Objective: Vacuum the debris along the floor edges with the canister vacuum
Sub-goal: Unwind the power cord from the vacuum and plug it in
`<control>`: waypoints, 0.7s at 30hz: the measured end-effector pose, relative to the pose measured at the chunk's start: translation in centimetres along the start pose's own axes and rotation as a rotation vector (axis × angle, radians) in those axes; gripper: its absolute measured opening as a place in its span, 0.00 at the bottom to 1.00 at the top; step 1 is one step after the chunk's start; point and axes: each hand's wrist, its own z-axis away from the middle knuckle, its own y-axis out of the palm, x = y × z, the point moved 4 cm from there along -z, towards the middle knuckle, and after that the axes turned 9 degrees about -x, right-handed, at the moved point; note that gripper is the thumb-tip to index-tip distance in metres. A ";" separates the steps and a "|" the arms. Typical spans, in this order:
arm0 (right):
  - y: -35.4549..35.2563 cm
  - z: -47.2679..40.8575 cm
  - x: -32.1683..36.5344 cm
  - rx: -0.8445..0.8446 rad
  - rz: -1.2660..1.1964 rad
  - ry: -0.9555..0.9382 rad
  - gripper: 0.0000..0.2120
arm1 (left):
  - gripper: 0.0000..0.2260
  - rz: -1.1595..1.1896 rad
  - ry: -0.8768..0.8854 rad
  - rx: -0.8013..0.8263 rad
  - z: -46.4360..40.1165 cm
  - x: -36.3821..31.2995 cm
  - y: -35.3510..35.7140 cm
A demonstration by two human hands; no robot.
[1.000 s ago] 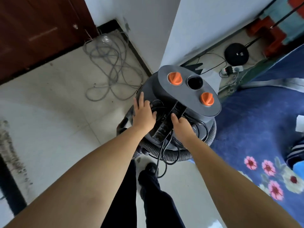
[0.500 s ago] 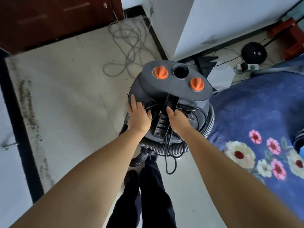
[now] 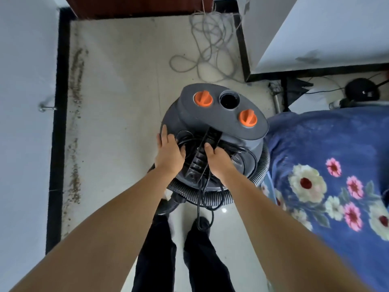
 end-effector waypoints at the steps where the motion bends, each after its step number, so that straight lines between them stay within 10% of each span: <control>1: 0.4 1.2 -0.9 0.020 0.018 -0.014 0.23 | 0.18 0.005 -0.018 -0.012 1.6 0.8 0.1; 21: 7.6 22.3 -15.3 0.200 0.167 -0.181 0.20 | 0.15 0.015 -0.297 -0.125 29.6 13.7 3.8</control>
